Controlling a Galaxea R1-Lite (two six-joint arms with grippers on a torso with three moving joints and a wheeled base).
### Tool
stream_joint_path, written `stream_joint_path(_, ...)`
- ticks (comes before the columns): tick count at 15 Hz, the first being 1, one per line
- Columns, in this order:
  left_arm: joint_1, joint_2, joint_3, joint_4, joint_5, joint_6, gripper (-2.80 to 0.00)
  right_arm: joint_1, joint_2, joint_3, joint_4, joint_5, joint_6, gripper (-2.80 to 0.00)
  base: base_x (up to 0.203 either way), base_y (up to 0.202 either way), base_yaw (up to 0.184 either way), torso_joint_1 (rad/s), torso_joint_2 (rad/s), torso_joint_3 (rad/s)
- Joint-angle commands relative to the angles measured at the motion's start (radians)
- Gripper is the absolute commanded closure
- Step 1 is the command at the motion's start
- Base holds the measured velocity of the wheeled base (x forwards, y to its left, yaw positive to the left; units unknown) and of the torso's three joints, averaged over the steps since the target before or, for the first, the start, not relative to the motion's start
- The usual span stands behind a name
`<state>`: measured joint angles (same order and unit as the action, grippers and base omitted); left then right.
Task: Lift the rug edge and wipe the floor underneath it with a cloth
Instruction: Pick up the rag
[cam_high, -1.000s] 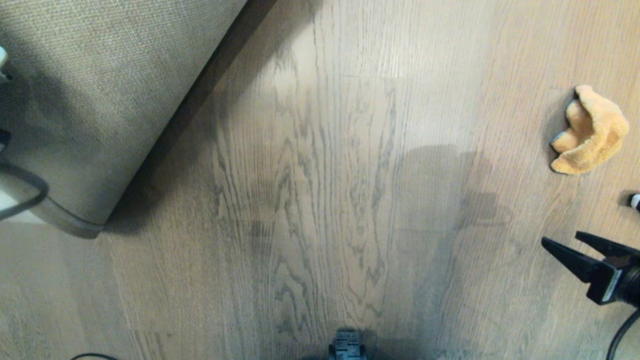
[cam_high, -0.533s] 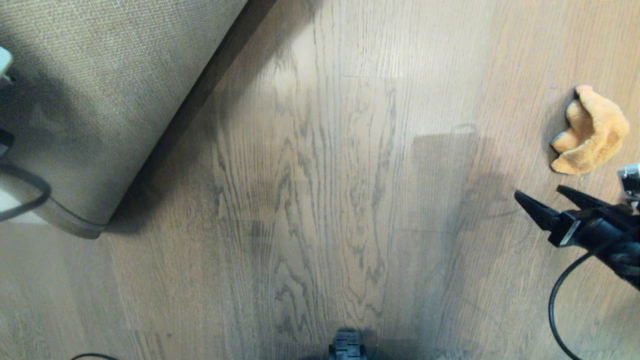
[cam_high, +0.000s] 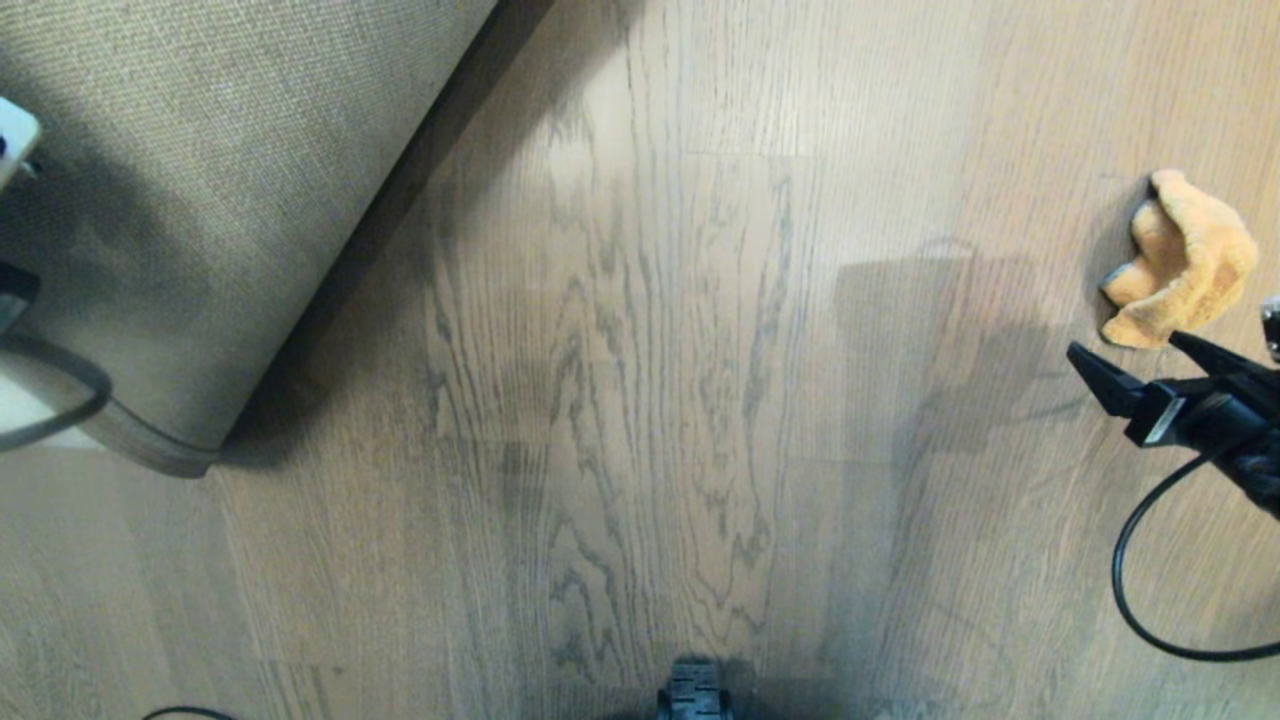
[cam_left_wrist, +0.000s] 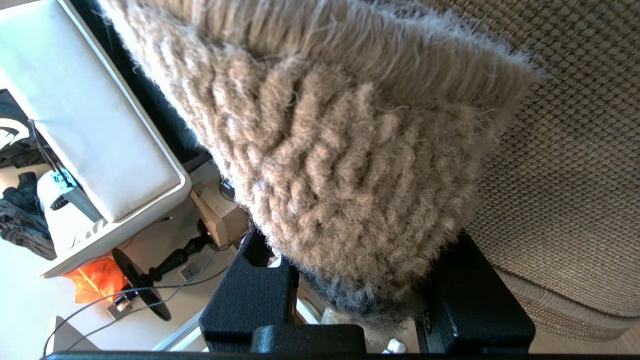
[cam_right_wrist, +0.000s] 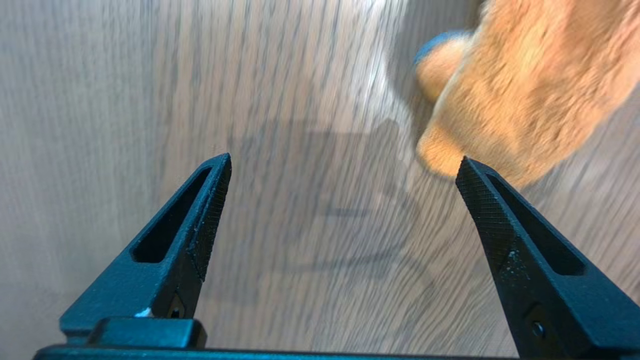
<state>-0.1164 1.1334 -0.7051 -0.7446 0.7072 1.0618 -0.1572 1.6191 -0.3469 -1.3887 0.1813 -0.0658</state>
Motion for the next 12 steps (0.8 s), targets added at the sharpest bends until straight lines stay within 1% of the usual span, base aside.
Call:
stream_joint_path(1,0.000,0.003,0.003,-0.014,0.006,0.006,0.00,-0.011,0.012,-0.040,-0.008,0.001,-0.003,-2.80,0.000,0.000,0.000,0.000,0.00,0.000)
stream_joint_path(6,-0.003,0.008,0.004,-0.016,0.008,0.006,0.00,-0.012,0.064,-0.160,-0.013,0.001,-0.002,-2.80,0.000,0.000,0.000,0.000,0.00,0.000)
stream_joint_path(9,-0.003,0.011,0.004,-0.016,0.008,0.006,0.00,-0.033,0.076,-0.175,-0.013,0.001,-0.002,-2.80,0.000,0.000,0.000,0.000,0.00,0.000)
stream_joint_path(12,-0.005,0.011,0.004,-0.016,0.008,0.006,0.00,-0.075,0.074,-0.174,-0.015,0.001,-0.003,-2.80,0.000,0.000,0.000,0.000,0.00,0.000)
